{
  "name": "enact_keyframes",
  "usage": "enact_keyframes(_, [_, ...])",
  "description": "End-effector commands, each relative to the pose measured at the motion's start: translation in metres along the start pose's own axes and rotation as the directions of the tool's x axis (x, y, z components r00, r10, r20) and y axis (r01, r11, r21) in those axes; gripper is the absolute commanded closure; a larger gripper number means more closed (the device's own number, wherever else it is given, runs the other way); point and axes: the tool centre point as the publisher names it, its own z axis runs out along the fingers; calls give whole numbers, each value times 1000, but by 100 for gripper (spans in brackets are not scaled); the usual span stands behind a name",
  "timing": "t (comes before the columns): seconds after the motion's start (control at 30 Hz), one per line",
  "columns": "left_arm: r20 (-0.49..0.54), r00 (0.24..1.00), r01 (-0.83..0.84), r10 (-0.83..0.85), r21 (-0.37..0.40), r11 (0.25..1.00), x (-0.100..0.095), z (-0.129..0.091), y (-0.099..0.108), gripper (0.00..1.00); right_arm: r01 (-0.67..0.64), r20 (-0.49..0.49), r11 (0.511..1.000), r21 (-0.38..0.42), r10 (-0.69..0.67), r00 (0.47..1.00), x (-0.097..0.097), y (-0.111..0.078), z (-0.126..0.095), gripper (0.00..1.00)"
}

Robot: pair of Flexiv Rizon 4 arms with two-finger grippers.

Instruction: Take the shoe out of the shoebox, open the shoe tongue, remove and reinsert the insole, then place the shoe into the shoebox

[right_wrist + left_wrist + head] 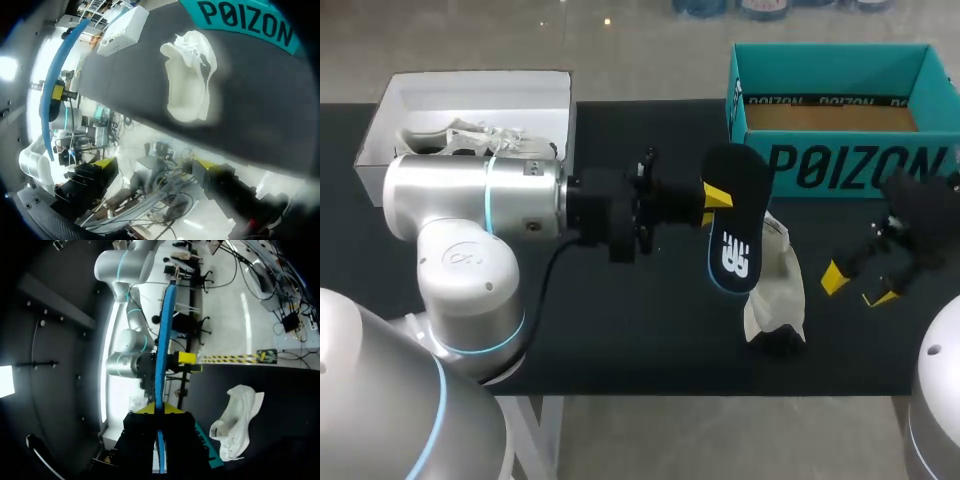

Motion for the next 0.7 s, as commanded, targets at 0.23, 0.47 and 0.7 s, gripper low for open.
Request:
enact_keyframes(0.23, [-16, 1000, 6, -6, 7, 1000, 4, 6, 2, 100, 137, 11, 978, -156, -137, 991, -21, -63, -35, 0])
enact_keyframes(0.47, [-25, 1000, 8, -8, 6, 1000, 6, 4, 0, 100, 153, 49, 949, -277, -145, 988, -28, -74, -69, 0])
enact_keyframes(0.7, [-32, 999, 12, -12, 9, 1000, 7, 3, -2, 100, 196, 132, 929, -315, -161, 978, -13, -72, -105, 0])
